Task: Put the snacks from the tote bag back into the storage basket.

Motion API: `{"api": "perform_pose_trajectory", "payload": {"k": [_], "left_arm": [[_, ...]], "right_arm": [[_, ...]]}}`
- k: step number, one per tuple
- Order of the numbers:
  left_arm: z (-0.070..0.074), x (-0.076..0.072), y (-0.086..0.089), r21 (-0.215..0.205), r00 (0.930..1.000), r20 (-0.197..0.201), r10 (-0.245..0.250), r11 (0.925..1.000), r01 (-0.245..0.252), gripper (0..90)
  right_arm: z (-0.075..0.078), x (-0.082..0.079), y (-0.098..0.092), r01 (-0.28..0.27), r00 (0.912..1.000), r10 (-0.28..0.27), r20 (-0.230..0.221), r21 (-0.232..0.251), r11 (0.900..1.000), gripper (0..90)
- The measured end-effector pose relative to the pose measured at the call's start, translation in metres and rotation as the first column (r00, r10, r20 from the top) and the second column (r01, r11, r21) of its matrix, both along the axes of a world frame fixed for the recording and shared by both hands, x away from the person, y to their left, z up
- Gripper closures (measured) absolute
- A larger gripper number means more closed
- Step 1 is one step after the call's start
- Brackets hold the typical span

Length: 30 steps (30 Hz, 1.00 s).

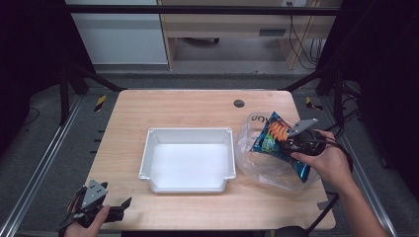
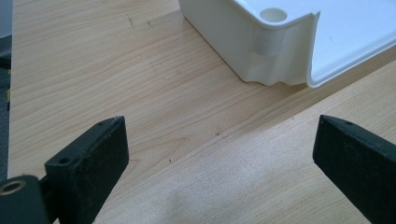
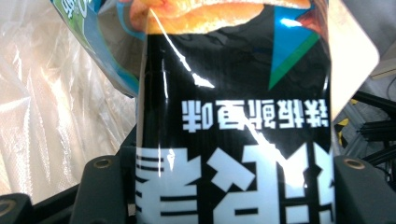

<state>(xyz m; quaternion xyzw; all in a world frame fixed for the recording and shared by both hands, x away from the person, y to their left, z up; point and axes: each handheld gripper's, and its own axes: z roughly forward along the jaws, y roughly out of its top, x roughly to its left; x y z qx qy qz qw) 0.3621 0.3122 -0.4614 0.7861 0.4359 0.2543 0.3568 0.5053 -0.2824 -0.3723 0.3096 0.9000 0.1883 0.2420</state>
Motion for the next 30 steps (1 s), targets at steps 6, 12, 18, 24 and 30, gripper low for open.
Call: {"api": "perform_pose_trajectory", "payload": {"k": [6, 12, 18, 24, 30], "left_arm": [[0.0, -0.001, 0.0, -0.006, 1.0, 0.0, 0.002, 1.0, -0.002, 3.1], [0.0, 0.001, 0.002, -0.009, 0.9999, -0.003, 0.013, 0.9999, -0.013, 3.1], [-0.001, 0.001, 0.002, -0.006, 0.9999, -0.006, 0.014, 0.9999, -0.014, 3.1], [0.001, 0.0, 0.004, -0.009, 0.9999, -0.001, 0.015, 0.9999, -0.015, 3.1], [0.0, 0.001, 0.003, -0.011, 0.9999, 0.0, 0.017, 0.9998, -0.017, 3.1]], "right_arm": [[0.011, -0.006, 0.001, 0.016, 0.9991, -0.017, 0.04, 0.028, 0.999, 39.7], [0.018, -0.007, 0.003, 0.011, 0.9982, -0.014, 0.059, 0.054, 0.998, 39.9], [0.022, -0.001, 0.007, 0.012, 0.9979, -0.015, 0.063, 0.041, 0.999, 40.0], [0.029, -0.001, 0.016, 0.006, 0.9961, -0.011, 0.087, 0.052, 0.999, 40.1], [0.034, 0.002, 0.029, -0.014, 0.9949, 0.009, 0.1, 0.045, 0.999, 40.2]]}}
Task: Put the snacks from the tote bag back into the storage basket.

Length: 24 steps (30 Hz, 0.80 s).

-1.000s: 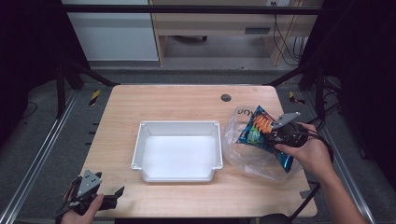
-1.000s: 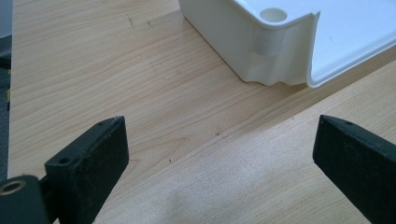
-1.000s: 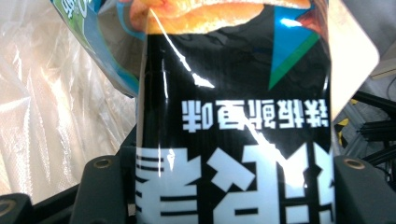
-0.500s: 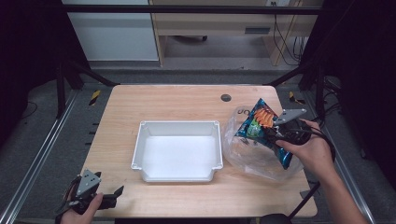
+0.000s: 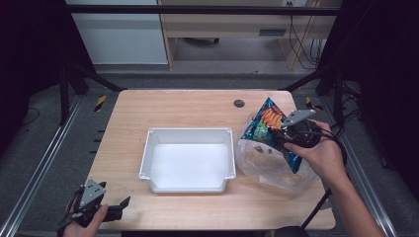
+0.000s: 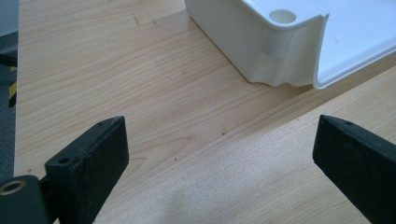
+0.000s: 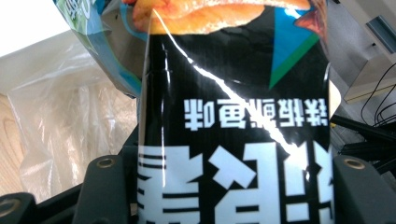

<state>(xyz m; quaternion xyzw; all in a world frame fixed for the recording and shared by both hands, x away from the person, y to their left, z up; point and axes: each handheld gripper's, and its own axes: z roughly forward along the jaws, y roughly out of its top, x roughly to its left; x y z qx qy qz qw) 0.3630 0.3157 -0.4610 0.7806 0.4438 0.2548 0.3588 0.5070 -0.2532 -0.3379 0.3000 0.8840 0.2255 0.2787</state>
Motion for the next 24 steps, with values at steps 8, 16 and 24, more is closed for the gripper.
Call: {"api": "perform_pose_trajectory", "payload": {"k": [8, 16, 24], "left_arm": [[0.0, 0.0, 0.0, 0.001, 1.0, 0.001, -0.002, 1.0, 0.002, 3.1], [0.0, 0.0, 0.0, 0.001, 1.0, 0.001, -0.003, 1.0, 0.003, 3.1], [0.001, 0.0, 0.0, 0.0, 1.0, 0.002, -0.001, 1.0, 0.001, 3.1]], "right_arm": [[0.006, 0.002, 0.018, -0.025, 0.9994, 0.025, 0.026, 0.006, 1.0, 40.2], [0.013, -0.001, 0.033, -0.051, 0.9977, 0.05, 0.045, 0.013, 0.999, 40.3], [0.019, -0.001, 0.049, -0.083, 0.9946, 0.082, 0.064, 0.02, 0.996, 40.3]]}}
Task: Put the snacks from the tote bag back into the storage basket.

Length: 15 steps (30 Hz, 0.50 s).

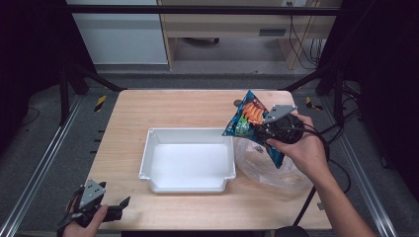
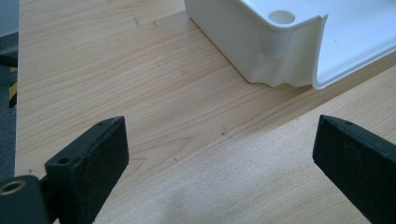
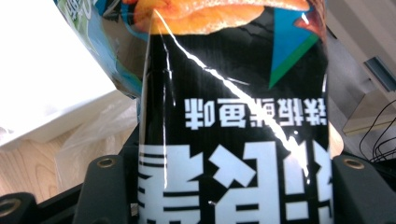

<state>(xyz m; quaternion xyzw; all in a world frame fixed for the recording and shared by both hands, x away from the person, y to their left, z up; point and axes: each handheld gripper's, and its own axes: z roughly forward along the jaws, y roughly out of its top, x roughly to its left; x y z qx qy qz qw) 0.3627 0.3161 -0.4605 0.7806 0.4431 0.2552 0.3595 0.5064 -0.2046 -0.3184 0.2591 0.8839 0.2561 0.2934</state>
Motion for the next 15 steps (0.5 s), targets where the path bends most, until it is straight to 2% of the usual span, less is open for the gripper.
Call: {"api": "perform_pose_trajectory", "payload": {"k": [15], "left_arm": [[0.0, 0.0, -0.001, -0.002, 1.0, -0.002, -0.005, 1.0, 0.005, 3.1]], "right_arm": [[0.003, 0.003, 0.025, -0.041, 0.9991, 0.04, 0.01, 0.014, 0.999, 40.4]]}}
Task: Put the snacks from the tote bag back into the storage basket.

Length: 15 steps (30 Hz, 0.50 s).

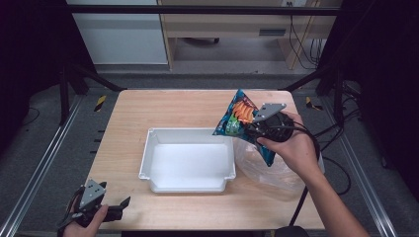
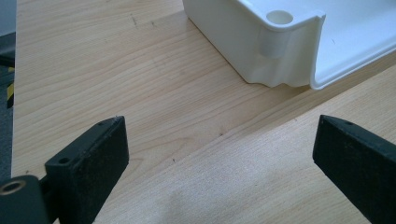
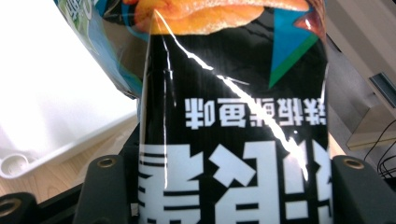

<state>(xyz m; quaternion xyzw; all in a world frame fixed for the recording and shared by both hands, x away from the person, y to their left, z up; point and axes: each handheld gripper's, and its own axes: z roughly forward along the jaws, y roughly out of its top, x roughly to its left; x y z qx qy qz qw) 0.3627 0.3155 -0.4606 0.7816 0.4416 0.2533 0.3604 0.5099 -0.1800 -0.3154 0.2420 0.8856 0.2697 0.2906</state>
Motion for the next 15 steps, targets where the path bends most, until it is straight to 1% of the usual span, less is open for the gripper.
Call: {"api": "perform_pose_trajectory", "payload": {"k": [4, 10, 15], "left_arm": [[0.0, 0.0, 0.0, -0.001, 1.0, 0.001, 0.002, 1.0, -0.002, 3.1], [0.0, 0.0, 0.0, -0.001, 1.0, 0.0, 0.005, 1.0, -0.005, 3.1], [0.001, -0.001, 0.001, 0.005, 1.0, -0.002, 0.006, 1.0, -0.006, 3.1]], "right_arm": [[0.001, 0.001, 0.009, -0.017, 0.9998, 0.017, 0.005, 0.005, 1.0, 40.5], [0.002, 0.002, 0.016, -0.034, 0.9994, 0.034, 0.006, 0.004, 0.999, 40.5], [0.005, 0.002, 0.022, -0.045, 0.9988, 0.045, 0.018, 0.012, 0.999, 40.6]]}}
